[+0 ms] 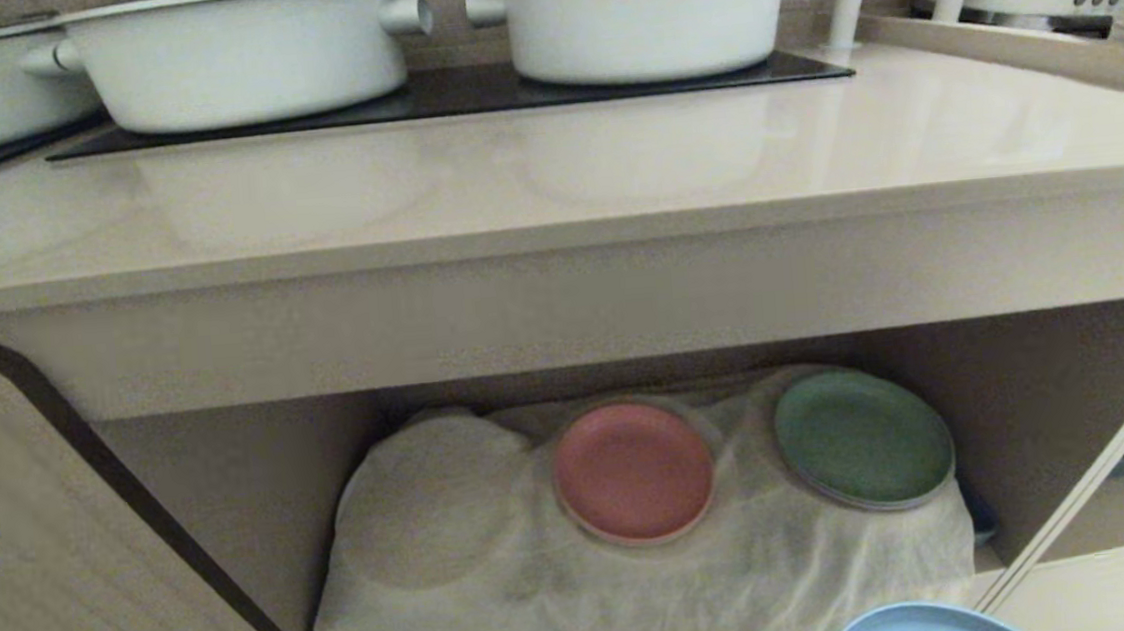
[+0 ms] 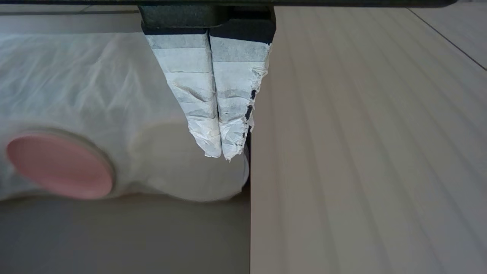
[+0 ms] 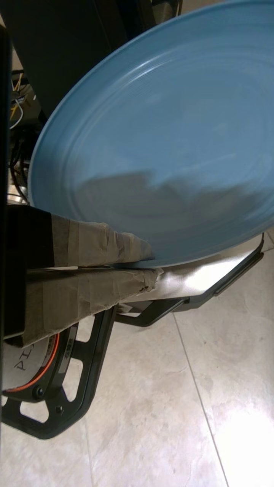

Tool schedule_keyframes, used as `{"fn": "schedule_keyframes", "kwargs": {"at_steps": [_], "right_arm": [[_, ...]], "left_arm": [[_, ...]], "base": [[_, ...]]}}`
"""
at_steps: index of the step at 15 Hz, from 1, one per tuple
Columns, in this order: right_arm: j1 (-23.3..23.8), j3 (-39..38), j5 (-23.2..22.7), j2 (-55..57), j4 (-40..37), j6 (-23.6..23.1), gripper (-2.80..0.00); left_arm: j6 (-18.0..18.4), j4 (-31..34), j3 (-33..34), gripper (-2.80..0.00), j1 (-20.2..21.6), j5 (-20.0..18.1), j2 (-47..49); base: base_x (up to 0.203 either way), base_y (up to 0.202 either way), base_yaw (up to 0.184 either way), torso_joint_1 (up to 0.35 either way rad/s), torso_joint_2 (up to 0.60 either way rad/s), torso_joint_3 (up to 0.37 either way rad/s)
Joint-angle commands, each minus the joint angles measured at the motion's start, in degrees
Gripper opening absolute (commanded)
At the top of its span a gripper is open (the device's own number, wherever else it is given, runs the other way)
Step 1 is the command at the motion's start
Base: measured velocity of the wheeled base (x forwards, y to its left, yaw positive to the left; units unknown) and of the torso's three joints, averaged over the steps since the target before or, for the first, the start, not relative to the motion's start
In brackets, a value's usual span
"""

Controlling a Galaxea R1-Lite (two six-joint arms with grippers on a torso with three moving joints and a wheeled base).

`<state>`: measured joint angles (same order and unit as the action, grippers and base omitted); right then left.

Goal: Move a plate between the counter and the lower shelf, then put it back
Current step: Put the plate in the cupboard

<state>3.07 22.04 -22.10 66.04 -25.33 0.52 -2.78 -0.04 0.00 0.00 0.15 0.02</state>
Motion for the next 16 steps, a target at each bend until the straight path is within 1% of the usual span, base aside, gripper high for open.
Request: {"fn": "schedule_keyframes", "kwargs": {"at_steps": [1, 4, 6, 16], "right_arm": [[0.01, -0.07, -0.13, 0.06, -0.16, 0.01, -2.80], [0.01, -0.16, -0.13, 0.06, -0.16, 0.01, -2.80], [0.01, -0.24, -0.13, 0.06, -0.16, 0.01, -2.80], [0.01, -0.84, -0.13, 0.06, 0.13, 0.01, -2.80]], "left_arm": [[-0.03, -0.04, 0.00, -2.80, 0.00, 0.03, -0.02], [-0.03, -0.04, 0.00, -2.80, 0.00, 0.03, -0.02], [-0.03, -0.04, 0.00, -2.80, 0.00, 0.03, -0.02], [-0.03, -0.04, 0.00, -2.80, 0.00, 0.03, -0.02]], "base": [[0.000, 0.000, 0.000, -0.148, 0.47, 0.310], [0.000, 0.000, 0.000, -0.124, 0.45, 0.316], [0.000, 0.000, 0.000, -0.056, 0.21, 0.160], [0.000, 0.000, 0.000, -0.002, 0.02, 0.014]]}}
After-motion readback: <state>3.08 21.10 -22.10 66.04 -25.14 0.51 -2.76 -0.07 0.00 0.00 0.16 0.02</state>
